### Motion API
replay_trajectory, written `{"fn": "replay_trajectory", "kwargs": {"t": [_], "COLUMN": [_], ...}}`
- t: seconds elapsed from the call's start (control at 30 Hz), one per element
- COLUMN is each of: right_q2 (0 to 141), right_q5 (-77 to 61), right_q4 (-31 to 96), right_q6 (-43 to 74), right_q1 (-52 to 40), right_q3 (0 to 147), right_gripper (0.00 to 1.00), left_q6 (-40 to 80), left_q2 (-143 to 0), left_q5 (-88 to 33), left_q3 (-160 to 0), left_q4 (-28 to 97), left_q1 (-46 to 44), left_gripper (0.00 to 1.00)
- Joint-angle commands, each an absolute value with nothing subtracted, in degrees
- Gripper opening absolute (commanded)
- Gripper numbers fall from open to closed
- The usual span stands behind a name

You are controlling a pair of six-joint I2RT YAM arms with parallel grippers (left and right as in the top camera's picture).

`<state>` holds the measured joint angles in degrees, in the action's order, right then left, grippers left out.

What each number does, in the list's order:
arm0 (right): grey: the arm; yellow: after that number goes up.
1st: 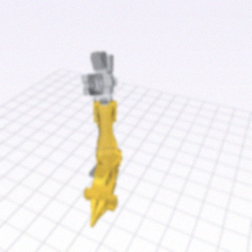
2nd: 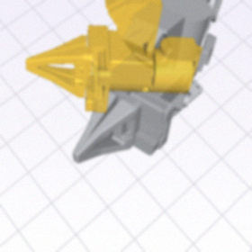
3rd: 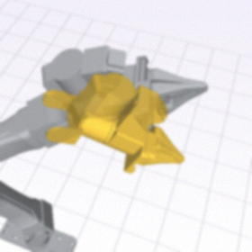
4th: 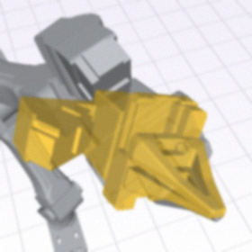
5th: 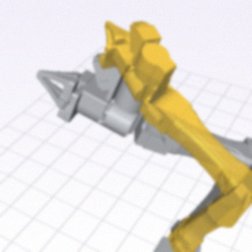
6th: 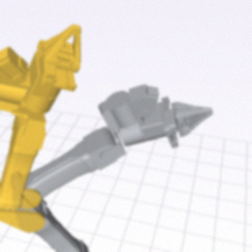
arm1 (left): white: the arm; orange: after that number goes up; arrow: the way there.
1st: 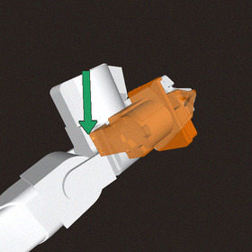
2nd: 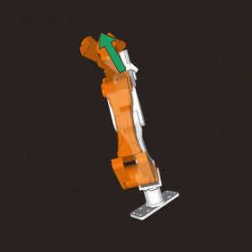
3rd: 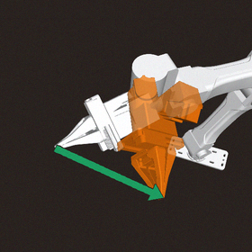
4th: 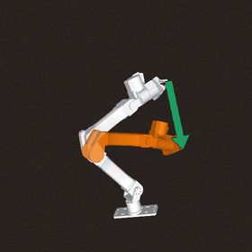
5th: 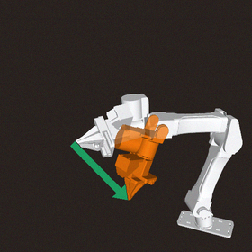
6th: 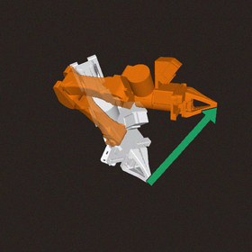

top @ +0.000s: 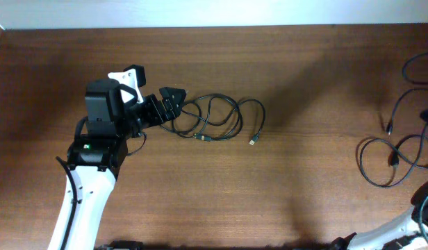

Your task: Untangle cables

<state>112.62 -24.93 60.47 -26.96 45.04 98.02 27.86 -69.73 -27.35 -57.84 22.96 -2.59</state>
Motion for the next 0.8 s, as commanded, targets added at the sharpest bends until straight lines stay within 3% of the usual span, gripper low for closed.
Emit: {"fn": "replay_trajectory", "kwargs": {"t": [0.0,0.03,0.37,0.53,0.6,0.7,0.77], "right_q2": [114.3,114.3,113.3,113.2,113.2,113.2,113.6], "right_q5": [-17.2,-16.1,-12.8,-12.9,-13.4,-29.5,-30.3], "right_q4": [60.7,60.7,68.0,68.8,67.2,62.9,59.9], "right_q6": [-22.8,-21.9,-13.8,-13.2,-6.1,-1.0,2.0], "right_q1": [45.7,46.1,42.8,23.2,13.6,1.8,-5.4], "right_q3": [97.6,97.6,97.7,97.7,97.7,97.7,97.7], "right_gripper": [0.26,0.99,0.99,0.99,0.99,0.99,0.99], "left_q6": [27.3,27.3,27.3,27.3,27.3,27.3,27.3], "left_q2": [-69.3,-69.3,-69.3,-69.3,-69.3,-69.3,-69.3], "left_q5": [-26.9,-26.9,-26.9,-26.9,-26.9,-26.9,-26.9], "left_q3": [-58.0,-58.0,-58.0,-58.0,-58.0,-58.0,-58.0], "left_q4": [22.9,22.9,22.9,22.9,22.9,22.9,22.9], "left_q1": [-2.3,-2.3,-2.3,-2.3,-2.3,-2.3,-2.3], "left_gripper": [0.99,0.99,0.99,0.99,0.99,0.99,0.99]}}
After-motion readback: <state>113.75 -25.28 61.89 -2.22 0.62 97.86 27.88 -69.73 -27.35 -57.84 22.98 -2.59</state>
